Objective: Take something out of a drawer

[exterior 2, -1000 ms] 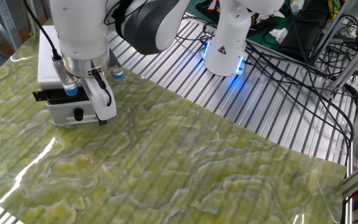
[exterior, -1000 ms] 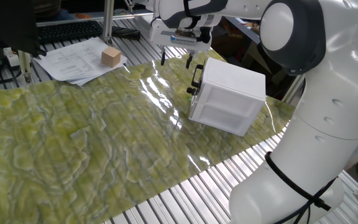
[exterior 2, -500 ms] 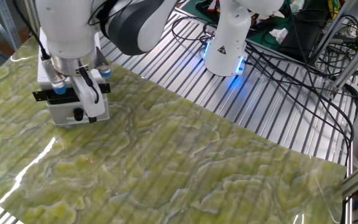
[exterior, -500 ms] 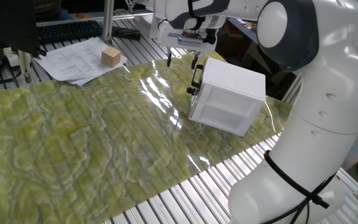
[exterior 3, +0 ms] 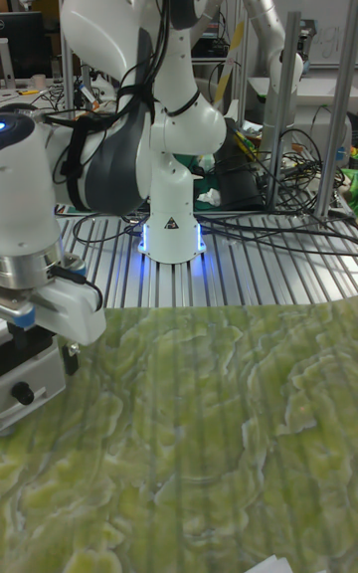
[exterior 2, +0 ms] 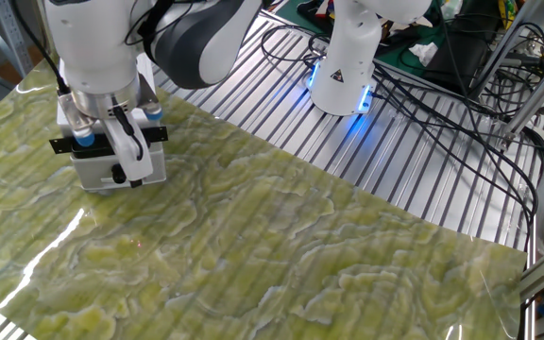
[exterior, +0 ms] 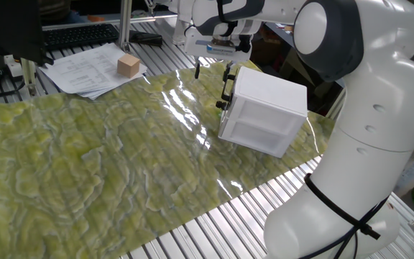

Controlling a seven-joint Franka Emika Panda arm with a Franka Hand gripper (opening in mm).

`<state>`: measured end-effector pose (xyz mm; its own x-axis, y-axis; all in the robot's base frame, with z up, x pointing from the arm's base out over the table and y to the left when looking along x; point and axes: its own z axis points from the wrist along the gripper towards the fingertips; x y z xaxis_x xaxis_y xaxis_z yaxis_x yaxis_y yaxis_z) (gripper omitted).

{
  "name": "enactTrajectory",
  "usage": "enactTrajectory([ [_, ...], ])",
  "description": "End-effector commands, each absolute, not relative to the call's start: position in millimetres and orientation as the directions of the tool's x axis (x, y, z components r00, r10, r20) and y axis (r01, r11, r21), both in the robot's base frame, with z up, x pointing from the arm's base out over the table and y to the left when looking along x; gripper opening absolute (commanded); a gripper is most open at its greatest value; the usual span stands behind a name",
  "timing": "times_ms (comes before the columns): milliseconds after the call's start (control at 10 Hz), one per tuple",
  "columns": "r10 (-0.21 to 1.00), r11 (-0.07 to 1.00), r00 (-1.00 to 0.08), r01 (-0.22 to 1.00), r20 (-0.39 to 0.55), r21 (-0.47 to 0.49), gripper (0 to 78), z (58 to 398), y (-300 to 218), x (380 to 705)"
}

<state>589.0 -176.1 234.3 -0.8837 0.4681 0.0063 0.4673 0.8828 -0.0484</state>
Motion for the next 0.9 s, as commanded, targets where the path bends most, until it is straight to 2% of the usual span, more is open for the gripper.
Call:
enactTrajectory([
  [100,0.474,0.879,-0.881,0.472,0.008,-0.071,77.4,235.3,-177.4,589.5],
  [900,0.477,0.875,-0.879,0.475,0.008,-0.091,77.4,228.9,-183.4,585.7],
])
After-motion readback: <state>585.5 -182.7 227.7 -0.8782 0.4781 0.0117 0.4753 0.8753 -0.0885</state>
